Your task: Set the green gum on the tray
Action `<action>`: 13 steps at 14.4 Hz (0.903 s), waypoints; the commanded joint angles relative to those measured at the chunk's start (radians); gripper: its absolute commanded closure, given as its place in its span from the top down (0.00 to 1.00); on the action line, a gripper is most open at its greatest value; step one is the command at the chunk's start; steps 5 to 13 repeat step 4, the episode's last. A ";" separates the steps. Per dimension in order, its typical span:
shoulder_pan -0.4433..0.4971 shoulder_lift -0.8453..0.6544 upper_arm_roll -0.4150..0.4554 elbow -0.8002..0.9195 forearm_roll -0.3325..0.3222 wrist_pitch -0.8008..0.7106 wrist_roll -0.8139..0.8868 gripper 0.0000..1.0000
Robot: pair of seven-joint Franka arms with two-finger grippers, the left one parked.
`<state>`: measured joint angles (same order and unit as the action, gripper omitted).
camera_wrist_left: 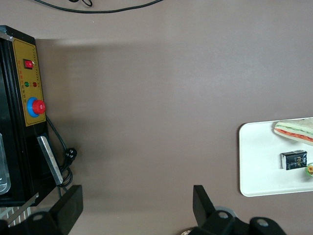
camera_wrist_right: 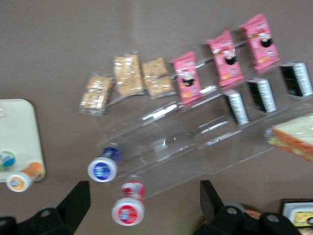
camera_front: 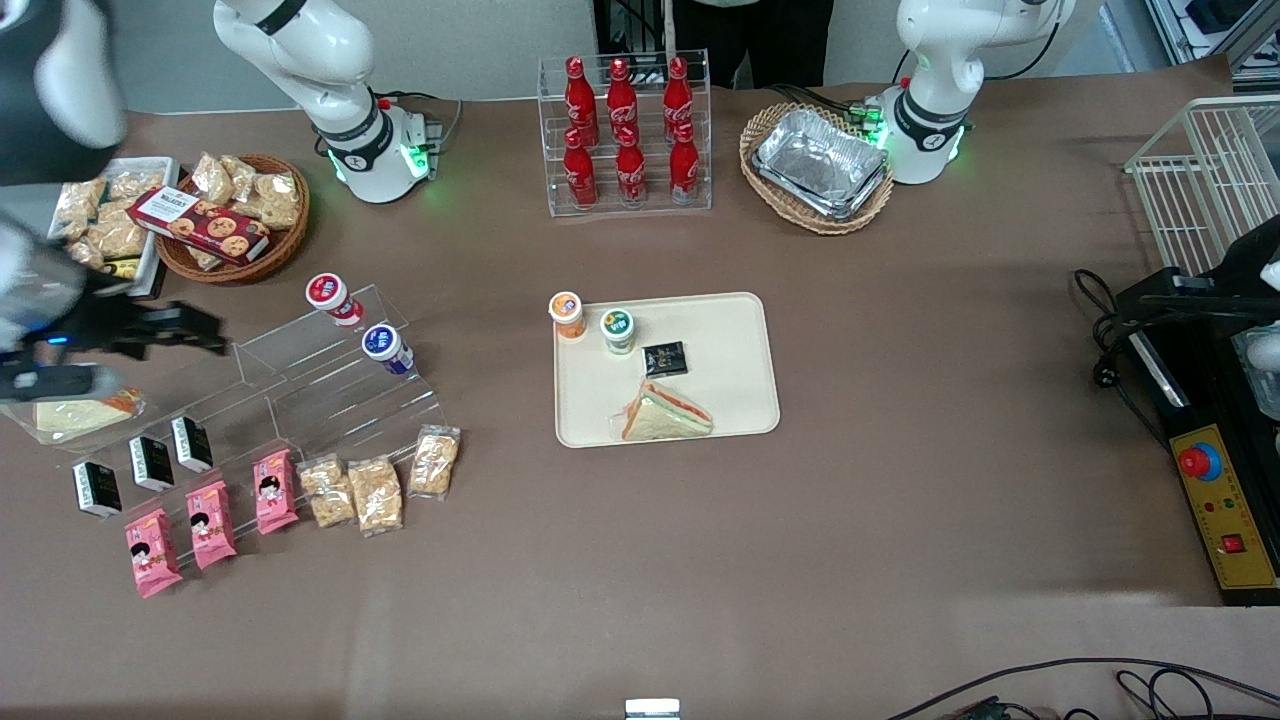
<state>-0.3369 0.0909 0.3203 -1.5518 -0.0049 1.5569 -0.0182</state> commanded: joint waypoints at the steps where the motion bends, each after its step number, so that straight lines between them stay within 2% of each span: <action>1: 0.133 -0.002 -0.279 0.002 0.043 0.038 -0.164 1.00; 4: 0.127 0.023 -0.290 0.028 0.013 0.084 -0.215 1.00; 13: 0.127 0.023 -0.290 0.028 0.013 0.084 -0.215 1.00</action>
